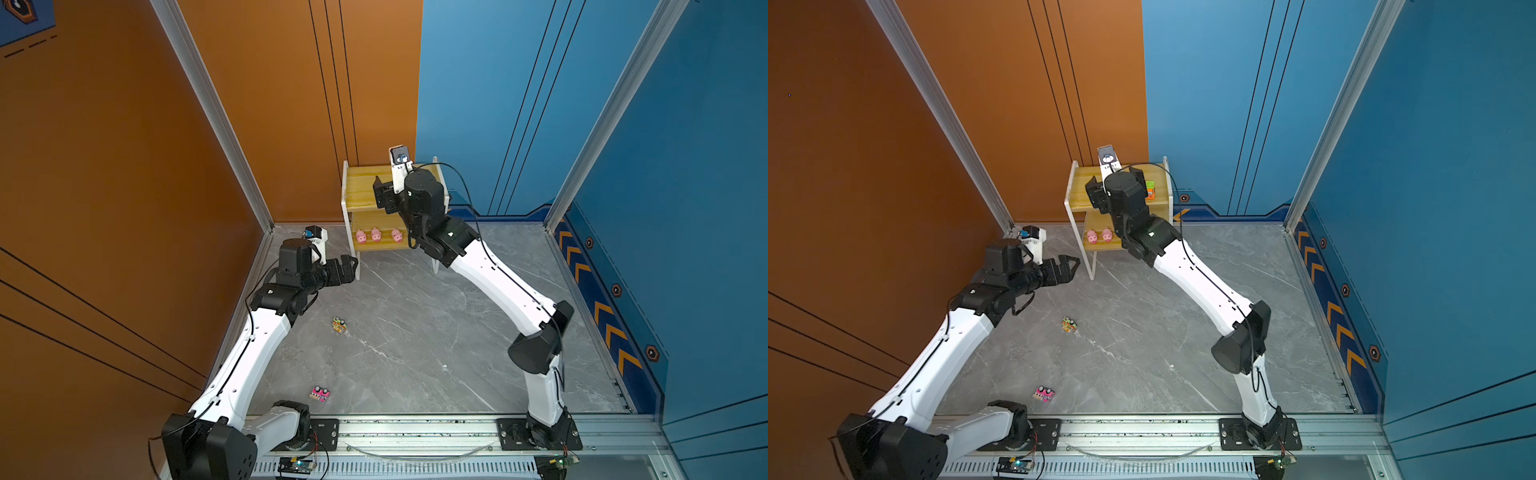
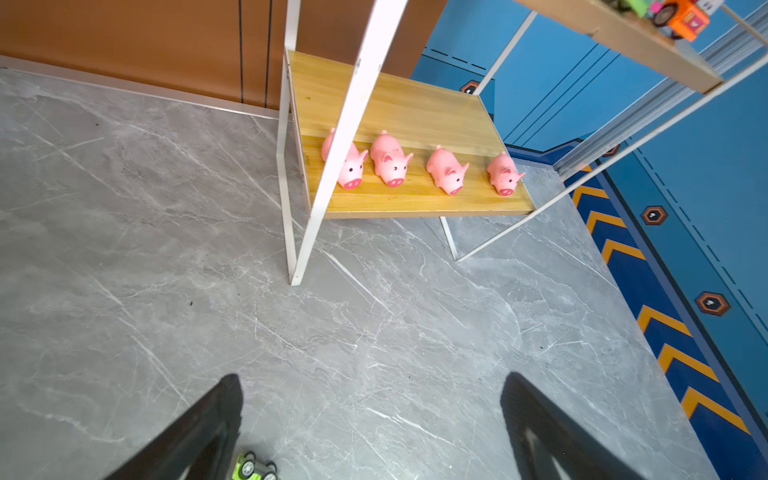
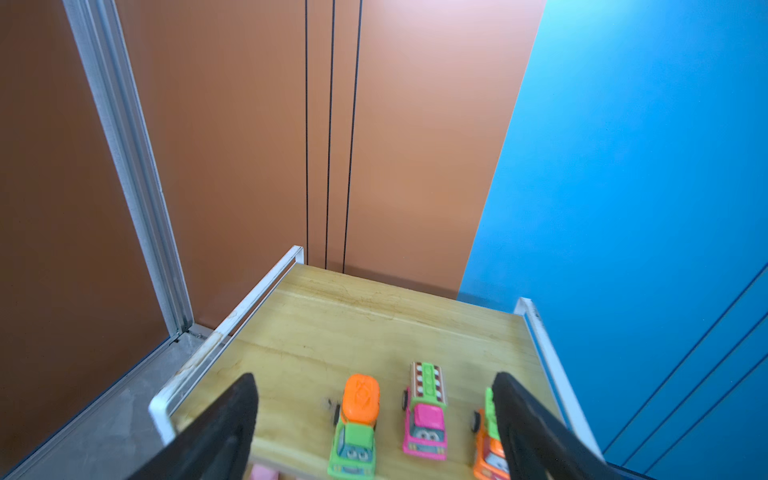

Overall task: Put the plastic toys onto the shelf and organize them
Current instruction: 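Withdraw the right gripper from the shelf toward the green truck on the floor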

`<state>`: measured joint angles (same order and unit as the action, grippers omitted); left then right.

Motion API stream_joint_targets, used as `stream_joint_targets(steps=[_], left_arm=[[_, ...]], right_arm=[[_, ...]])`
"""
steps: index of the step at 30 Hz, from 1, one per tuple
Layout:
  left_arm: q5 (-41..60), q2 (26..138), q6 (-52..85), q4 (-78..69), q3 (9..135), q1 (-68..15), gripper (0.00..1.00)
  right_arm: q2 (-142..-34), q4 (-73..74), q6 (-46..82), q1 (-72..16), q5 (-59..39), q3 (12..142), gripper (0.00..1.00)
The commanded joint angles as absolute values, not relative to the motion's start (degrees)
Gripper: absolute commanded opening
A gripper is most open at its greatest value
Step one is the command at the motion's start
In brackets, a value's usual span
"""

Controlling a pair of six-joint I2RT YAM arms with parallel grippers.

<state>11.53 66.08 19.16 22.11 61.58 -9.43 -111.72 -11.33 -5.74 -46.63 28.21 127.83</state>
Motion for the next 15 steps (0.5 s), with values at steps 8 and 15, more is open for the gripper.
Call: stream_joint_targets(steps=[8, 15], left_arm=[[-8.4, 67.7, 27.2, 33.8, 59.6, -13.2, 0.99], [-8.5, 70.4, 37.2, 34.3, 48.6, -14.2, 0.98]], right_arm=[[-72.1, -3.1, 2.2, -49.9, 25.6, 74.8, 0.93], [-63.6, 0.5, 7.0, -58.7, 21.6, 50.1, 0.9]])
